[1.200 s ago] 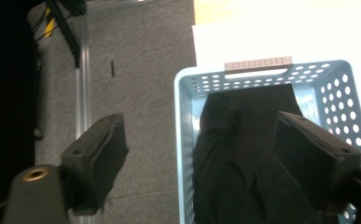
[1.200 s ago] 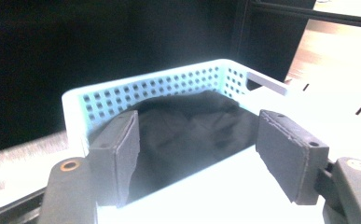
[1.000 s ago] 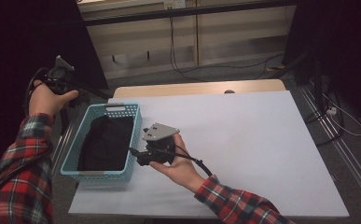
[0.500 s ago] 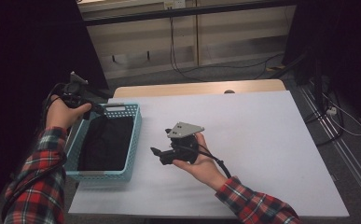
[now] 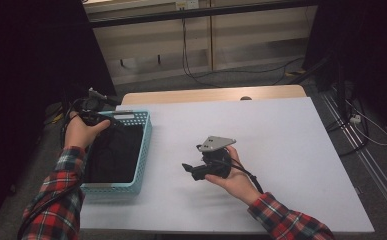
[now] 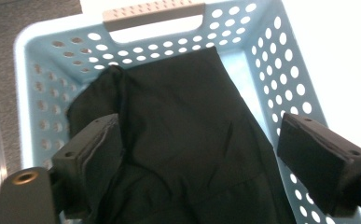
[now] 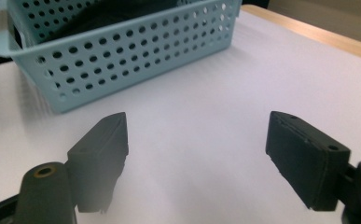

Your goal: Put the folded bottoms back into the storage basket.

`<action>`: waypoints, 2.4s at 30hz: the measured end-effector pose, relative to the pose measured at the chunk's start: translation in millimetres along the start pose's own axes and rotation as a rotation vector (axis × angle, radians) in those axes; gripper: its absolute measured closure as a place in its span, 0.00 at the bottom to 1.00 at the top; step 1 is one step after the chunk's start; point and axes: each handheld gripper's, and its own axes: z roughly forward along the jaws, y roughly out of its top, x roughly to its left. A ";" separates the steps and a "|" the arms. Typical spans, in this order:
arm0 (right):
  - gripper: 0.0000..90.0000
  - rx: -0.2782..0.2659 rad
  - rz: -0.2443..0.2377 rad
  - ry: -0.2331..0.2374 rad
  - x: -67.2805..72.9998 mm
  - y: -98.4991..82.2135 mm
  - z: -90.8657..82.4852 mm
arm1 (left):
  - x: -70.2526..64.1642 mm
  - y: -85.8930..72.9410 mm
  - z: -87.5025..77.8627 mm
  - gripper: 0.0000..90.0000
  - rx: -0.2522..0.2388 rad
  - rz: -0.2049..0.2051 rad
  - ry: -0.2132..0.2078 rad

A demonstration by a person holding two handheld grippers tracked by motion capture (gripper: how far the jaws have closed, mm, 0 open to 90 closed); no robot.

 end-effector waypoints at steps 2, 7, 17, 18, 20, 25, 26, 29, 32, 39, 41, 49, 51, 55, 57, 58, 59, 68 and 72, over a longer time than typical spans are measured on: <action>0.23 0.002 -0.003 -0.005 -1.3 -4.9 -3.9 | 0.3 -5.6 6.8 0.33 0.019 0.008 -0.017; 0.22 0.010 0.001 -0.018 -6.5 -12.1 -13.1 | 0.6 -18.9 26.7 0.78 0.082 -0.003 -0.035; 0.22 0.005 0.017 -0.032 -12.2 -18.8 -19.8 | -1.9 -29.2 62.3 1.00 0.119 -0.025 -0.021; 0.22 0.004 0.018 -0.033 -12.3 -19.4 -19.7 | -2.3 -29.9 66.0 1.00 0.126 -0.025 -0.017; 0.22 0.008 0.021 -0.032 -12.4 -20.7 -20.1 | -2.7 -31.6 72.6 1.00 0.128 -0.028 -0.008; 0.21 0.005 0.019 -0.034 -12.6 -21.5 -21.8 | -0.1 -34.4 83.7 1.00 0.135 -0.039 0.017; 0.21 0.003 0.019 -0.033 -12.9 -21.6 -22.2 | -0.6 -33.8 83.7 1.00 0.140 -0.038 0.015; 0.21 0.002 0.021 -0.034 -13.0 -21.9 -23.2 | -4.1 -33.7 83.9 1.00 0.157 -0.037 -0.017; 0.21 0.001 0.020 -0.033 -12.9 -22.5 -24.1 | -10.1 -36.7 83.0 1.00 0.153 -0.019 -0.073; 0.21 -0.001 0.019 -0.029 -10.9 -23.4 -24.9 | -16.3 -39.5 79.7 1.00 0.166 0.004 -0.148; 0.21 0.000 0.016 -0.030 -11.5 -23.7 -25.9 | -15.7 -39.1 77.9 1.00 0.171 0.004 -0.143; 0.21 -0.003 0.025 -0.037 -15.1 -24.8 -27.5 | 3.4 -27.6 66.0 1.00 0.097 -0.031 -0.026; 0.21 -0.004 0.024 -0.033 -14.4 -25.0 -26.9 | 7.4 -27.4 69.1 1.00 0.099 -0.046 -0.002; 0.21 -0.005 0.020 -0.028 -13.3 -24.9 -27.0 | 11.4 -28.2 78.1 1.00 0.083 -0.059 0.015; 0.21 -0.004 0.021 -0.026 -12.9 -24.9 -27.1 | 10.1 -27.8 84.7 1.00 0.103 -0.058 0.002; 0.21 -0.005 0.023 -0.026 -12.6 -24.8 -27.1 | 7.4 -27.8 89.2 1.00 0.101 -0.059 0.003; 0.21 -0.007 0.023 -0.026 -12.4 -24.7 -27.0 | 6.1 -27.0 90.4 1.00 0.093 -0.059 -0.001; 0.21 -0.005 0.023 -0.022 -12.1 -24.8 -27.5 | -10.2 -19.1 92.7 1.00 0.094 -0.008 -0.072; 0.21 -0.005 0.026 -0.023 -12.5 -25.0 -28.6 | 6.4 -18.3 73.8 0.97 0.027 -0.033 -0.015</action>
